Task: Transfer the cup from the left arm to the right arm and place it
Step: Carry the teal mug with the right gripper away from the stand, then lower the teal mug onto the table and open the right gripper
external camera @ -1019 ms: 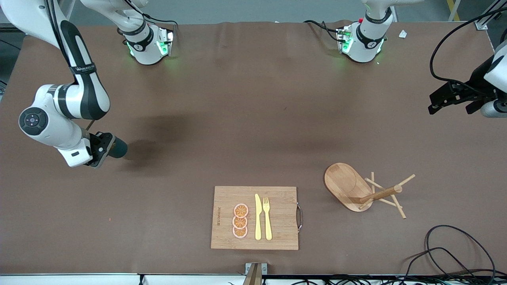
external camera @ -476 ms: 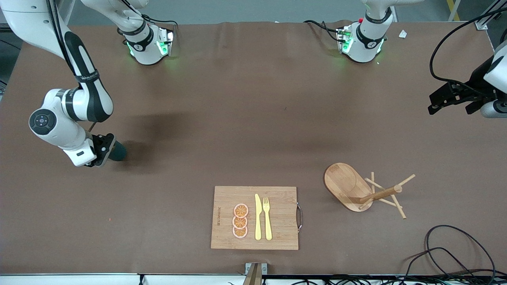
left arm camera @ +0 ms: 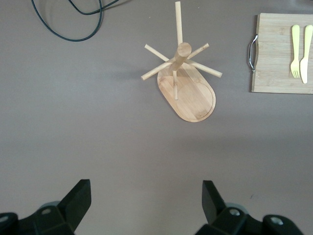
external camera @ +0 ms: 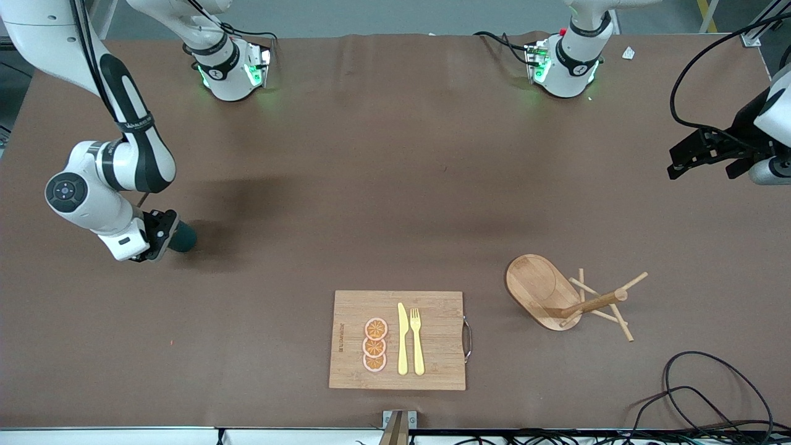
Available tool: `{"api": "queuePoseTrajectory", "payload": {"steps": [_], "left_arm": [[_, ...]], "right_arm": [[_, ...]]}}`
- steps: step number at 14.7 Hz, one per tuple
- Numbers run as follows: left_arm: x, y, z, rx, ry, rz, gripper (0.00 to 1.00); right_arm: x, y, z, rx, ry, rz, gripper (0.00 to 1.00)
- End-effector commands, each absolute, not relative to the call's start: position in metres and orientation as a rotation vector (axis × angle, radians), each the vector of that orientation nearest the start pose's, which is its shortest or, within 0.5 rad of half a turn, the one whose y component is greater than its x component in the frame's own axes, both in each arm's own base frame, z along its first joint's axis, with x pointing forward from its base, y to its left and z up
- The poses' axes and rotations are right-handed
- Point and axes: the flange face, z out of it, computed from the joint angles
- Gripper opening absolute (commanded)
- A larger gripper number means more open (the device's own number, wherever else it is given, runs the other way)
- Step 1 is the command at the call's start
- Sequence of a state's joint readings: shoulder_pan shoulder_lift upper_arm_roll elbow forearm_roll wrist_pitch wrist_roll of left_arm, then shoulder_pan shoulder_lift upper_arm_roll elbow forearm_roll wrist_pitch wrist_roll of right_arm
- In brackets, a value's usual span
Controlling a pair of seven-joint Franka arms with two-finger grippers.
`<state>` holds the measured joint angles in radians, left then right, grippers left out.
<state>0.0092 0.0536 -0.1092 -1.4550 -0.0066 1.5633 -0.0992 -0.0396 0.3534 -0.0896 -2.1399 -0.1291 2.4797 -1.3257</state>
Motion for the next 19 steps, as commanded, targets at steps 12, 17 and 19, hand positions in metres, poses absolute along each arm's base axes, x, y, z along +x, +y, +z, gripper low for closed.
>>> {"api": "queuePoseTrajectory", "payload": {"steps": [12, 17, 19], "left_arm": [[0.571, -0.056, 0.652, -3.159, -0.005, -0.102, 1.0], [0.571, -0.055, 0.651, -3.159, -0.008, -0.1, 1.0], [0.571, -0.055, 0.651, -3.158, -0.01, -0.1, 1.0]], "right_arm": [[0.561, -0.047, 0.384, -2.982, -0.817, 0.301, 1.0], [0.571, -0.053, 0.465, -3.082, -0.379, 0.364, 1.0], [0.573, -0.057, 0.493, -3.104, -0.249, 0.366, 1.0]]}}
